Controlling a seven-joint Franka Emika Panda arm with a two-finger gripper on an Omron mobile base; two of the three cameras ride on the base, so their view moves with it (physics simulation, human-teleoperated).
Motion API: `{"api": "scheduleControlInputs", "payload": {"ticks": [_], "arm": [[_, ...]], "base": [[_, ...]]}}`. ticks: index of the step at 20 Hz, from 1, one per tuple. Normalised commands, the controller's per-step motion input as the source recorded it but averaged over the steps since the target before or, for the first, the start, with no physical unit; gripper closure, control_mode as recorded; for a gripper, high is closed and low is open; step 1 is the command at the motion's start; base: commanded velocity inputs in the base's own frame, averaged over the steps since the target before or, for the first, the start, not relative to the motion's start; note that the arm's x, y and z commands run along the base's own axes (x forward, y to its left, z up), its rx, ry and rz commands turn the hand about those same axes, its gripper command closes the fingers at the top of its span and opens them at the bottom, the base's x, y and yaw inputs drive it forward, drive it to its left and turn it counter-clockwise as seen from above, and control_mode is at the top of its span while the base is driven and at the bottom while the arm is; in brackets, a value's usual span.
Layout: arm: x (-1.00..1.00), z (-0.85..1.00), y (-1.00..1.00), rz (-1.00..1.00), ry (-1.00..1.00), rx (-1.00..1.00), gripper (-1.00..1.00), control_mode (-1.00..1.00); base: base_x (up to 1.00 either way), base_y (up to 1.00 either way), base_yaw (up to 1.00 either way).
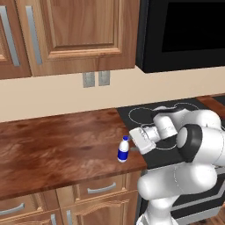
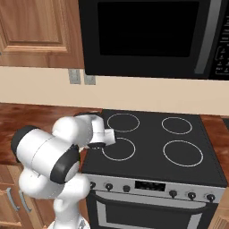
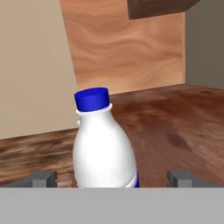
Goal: Place the drinks on the dining counter in a tight cluster.
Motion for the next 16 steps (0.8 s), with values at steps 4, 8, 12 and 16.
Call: {"api": "scheduleControlInputs", "payload": {"ticks": [4, 8, 12, 16], "arm": [[0.0, 0.0, 0.19, 0.02, 0.0, 0.0, -1.0, -1.0], [-0.01, 0.0, 0.18, 0.01, 0.0, 0.0, -1.0, -1.0], [-0.01, -0.01, 0.15, 0.0, 0.0, 0.0, -1.0, -1.0], [0.0, -0.05, 0.15, 0.0, 0.0, 0.0, -1.0, -1.0]], "base": [[0.0, 0.0, 0.0], [0.0, 0.0, 0.0], [0.0, 0.0, 0.0], [0.0, 0.0, 0.0]]}}
